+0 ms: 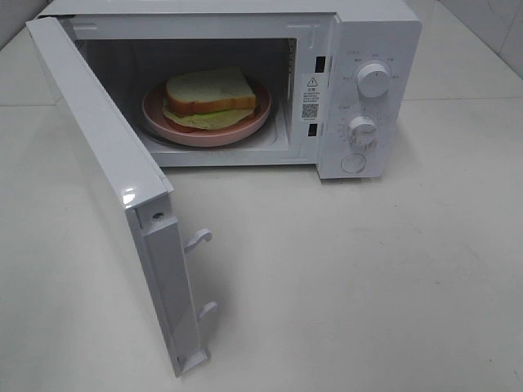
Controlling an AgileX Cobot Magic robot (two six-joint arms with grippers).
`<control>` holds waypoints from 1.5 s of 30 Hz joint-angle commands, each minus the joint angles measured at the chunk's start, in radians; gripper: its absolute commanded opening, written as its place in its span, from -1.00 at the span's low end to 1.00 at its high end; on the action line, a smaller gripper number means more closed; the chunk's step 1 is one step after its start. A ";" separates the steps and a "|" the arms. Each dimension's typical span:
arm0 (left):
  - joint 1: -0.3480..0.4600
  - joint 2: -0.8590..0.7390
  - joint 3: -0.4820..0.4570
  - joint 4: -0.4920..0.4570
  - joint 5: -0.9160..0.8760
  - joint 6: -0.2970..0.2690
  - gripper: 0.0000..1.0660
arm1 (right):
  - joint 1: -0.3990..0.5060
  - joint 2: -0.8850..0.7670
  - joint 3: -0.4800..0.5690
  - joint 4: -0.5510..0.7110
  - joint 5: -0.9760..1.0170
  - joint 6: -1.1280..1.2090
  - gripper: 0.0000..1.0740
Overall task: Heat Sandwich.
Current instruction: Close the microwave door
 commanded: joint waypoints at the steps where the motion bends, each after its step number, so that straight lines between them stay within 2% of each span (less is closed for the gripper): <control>1: 0.003 -0.024 0.000 -0.002 -0.009 0.001 0.90 | -0.007 -0.027 0.004 -0.002 -0.005 0.004 0.42; 14: 0.003 -0.024 0.000 0.001 -0.011 -0.002 0.90 | -0.007 -0.027 0.004 -0.002 -0.005 0.004 0.42; 22: 0.003 0.062 -0.060 0.001 -0.048 -0.002 0.82 | -0.007 -0.027 0.004 -0.002 -0.005 0.004 0.42; 25: 0.003 0.146 -0.060 0.001 -0.093 -0.002 0.59 | -0.007 -0.027 0.004 -0.002 -0.005 0.004 0.42; 26: 0.003 0.146 -0.060 0.001 -0.093 -0.002 0.59 | -0.007 -0.027 0.004 -0.002 -0.005 0.004 0.42; 27: 0.003 0.185 -0.060 0.001 -0.131 -0.002 0.38 | -0.007 -0.027 0.004 -0.002 -0.005 0.004 0.42; 30: 0.003 0.245 -0.056 0.001 -0.198 -0.002 -0.02 | -0.007 -0.027 0.004 -0.002 -0.005 0.004 0.42; 31: 0.003 0.245 -0.056 0.001 -0.198 -0.002 -0.02 | -0.007 -0.027 0.004 -0.002 -0.005 0.004 0.42; 32: 0.003 0.281 -0.055 0.001 -0.220 -0.002 -0.28 | -0.007 -0.027 0.004 -0.002 -0.005 0.004 0.42; 35: 0.003 0.341 -0.055 0.002 -0.263 -0.002 -0.59 | -0.007 -0.027 0.004 -0.002 -0.005 0.004 0.42; 36: 0.003 0.341 -0.055 0.002 -0.263 -0.002 -0.59 | -0.007 -0.027 0.004 -0.002 -0.005 0.004 0.42; 37: 0.003 0.379 -0.055 0.002 -0.302 0.000 -0.79 | -0.007 -0.027 0.004 -0.002 -0.005 0.004 0.42; 39: 0.003 0.420 -0.055 0.002 -0.343 0.001 -1.00 | -0.007 -0.027 0.004 -0.002 -0.005 0.004 0.42; 45: 0.001 0.522 -0.055 0.004 -0.466 0.002 -0.99 | -0.007 -0.027 0.004 -0.002 -0.005 0.004 0.42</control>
